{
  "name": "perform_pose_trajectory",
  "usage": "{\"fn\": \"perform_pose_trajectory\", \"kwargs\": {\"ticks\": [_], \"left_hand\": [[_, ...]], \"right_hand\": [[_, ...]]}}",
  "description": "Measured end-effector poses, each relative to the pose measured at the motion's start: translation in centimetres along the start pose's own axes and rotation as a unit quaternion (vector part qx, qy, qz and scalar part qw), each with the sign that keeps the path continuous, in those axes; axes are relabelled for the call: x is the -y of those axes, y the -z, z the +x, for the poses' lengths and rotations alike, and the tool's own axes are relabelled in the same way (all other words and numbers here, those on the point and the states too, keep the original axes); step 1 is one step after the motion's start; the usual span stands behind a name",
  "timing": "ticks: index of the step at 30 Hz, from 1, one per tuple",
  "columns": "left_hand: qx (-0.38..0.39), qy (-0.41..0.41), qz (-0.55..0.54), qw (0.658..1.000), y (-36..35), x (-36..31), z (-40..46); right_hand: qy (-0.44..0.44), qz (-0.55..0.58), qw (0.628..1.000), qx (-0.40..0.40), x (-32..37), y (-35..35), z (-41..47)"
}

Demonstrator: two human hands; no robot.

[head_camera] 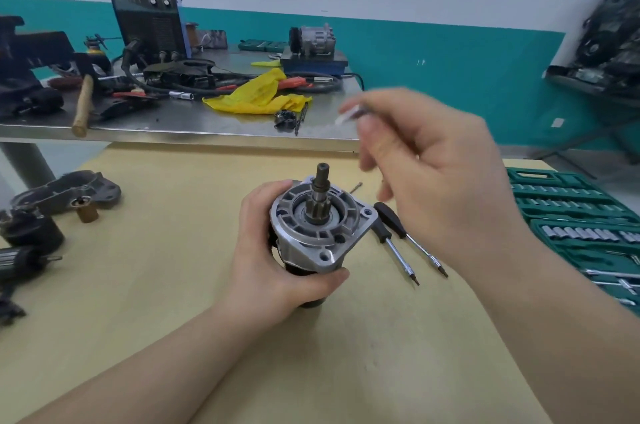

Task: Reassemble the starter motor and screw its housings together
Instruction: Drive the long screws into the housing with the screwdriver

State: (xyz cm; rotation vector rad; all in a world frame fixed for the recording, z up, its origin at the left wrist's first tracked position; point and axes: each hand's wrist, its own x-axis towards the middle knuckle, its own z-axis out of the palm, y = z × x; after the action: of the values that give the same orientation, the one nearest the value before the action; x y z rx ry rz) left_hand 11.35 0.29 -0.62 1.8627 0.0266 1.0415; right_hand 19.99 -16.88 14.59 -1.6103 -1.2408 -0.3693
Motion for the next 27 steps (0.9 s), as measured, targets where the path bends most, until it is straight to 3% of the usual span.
{"fn": "perform_pose_trajectory", "kwargs": {"ticks": [5,7,16,27], "left_hand": [[0.032,-0.027,-0.015,0.999,1.5,0.9,0.9],[0.049,-0.017,-0.039,0.998,1.9,1.0,1.1],[0.122,-0.034,-0.078,0.989,2.4,0.9,1.5],[0.107,-0.013,-0.087,0.990,2.6,0.8,1.9]], "right_hand": [[-0.047,-0.051,0.993,0.099,-3.1,0.9,-3.8],[-0.028,-0.073,0.989,0.122,-3.8,0.8,-4.3],[0.093,-0.080,0.981,0.147,-3.9,-0.3,-3.3],[0.118,-0.090,0.977,0.154,-3.7,-0.8,-3.0]]}}
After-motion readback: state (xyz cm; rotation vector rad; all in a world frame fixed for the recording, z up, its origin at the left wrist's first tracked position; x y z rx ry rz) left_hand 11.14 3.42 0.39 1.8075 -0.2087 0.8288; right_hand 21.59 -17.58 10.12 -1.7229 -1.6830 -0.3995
